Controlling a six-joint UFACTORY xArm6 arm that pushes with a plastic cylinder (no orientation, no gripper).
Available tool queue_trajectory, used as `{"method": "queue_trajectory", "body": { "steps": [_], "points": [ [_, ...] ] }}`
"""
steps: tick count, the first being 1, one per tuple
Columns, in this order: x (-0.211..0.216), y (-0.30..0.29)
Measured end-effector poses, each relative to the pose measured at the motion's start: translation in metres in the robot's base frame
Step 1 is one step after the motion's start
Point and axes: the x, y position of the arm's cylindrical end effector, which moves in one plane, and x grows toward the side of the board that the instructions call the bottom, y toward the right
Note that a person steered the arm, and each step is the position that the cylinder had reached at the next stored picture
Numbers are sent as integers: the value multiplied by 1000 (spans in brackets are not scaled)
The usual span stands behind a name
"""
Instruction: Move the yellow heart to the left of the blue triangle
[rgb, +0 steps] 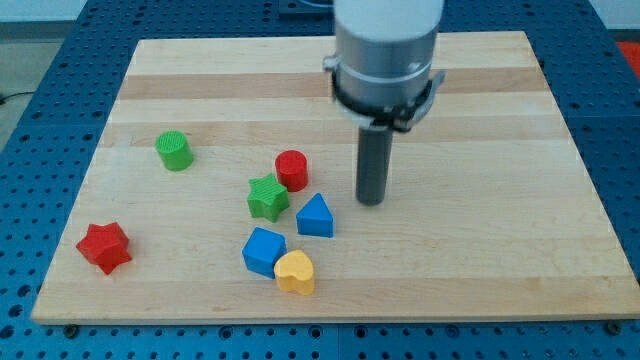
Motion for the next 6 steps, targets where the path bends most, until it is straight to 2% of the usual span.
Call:
{"method": "queue_trajectory", "body": {
  "steps": [1,2,3,5,6],
  "points": [
    [36,26],
    [126,24],
    [145,-48],
    [59,-118],
    [77,-101]
  ]
}}
